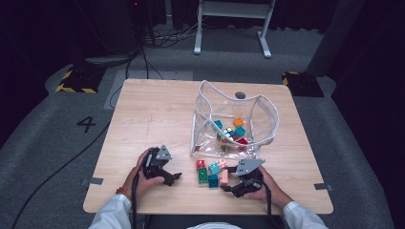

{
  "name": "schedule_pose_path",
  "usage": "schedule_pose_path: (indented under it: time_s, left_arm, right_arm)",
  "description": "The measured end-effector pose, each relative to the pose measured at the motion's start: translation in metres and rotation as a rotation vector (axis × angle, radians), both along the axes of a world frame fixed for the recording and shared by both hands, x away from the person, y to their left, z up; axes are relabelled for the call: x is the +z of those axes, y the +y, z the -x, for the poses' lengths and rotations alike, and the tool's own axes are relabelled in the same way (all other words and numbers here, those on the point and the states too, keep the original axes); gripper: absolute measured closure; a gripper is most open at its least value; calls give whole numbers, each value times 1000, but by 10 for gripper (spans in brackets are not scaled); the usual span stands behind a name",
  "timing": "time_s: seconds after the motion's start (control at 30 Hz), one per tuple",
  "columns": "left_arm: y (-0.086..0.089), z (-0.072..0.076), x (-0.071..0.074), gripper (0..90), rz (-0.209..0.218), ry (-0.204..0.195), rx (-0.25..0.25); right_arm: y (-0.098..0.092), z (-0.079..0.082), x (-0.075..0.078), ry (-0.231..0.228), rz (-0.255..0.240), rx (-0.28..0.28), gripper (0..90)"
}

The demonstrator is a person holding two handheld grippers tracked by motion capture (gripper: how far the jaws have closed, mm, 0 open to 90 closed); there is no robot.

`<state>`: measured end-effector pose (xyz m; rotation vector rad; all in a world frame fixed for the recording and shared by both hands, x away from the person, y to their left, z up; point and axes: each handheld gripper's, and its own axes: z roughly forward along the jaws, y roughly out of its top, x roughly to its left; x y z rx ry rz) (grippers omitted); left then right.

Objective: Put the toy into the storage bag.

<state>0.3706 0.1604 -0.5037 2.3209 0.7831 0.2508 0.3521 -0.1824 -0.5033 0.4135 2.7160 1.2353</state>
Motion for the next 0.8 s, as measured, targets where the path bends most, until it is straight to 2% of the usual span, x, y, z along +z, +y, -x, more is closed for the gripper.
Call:
schedule_pose_path:
  time_s: [0.13,0.2,0.23,0.37,0.67,0.7,0.77,0.8]
  left_arm:
    - [0,0,0,3,0,0,0]
    - [0,0,0,3,0,0,0]
    - [0,0,0,3,0,0,0]
    - [0,0,0,3,1,2,0]
    - [0,0,0,3,0,0,1]
    - [0,0,0,3,0,0,0]
    - [0,0,0,3,1,2,0]
    - [0,0,0,3,1,1,0]
  right_arm:
    - [4,0,0,13,-3,4,336]
    - [3,1,0,24,3,-12,358]
    - [3,-1,0,4,-9,6,362]
    - [3,-1,0,11,-13,3,374]
    - [2,1,0,-5,-10,8,404]
    - [0,3,1,17,-1,-14,404]
    - [-1,3,1,9,-3,-8,404]
    - [-2,4,2,22,-5,-13,405]
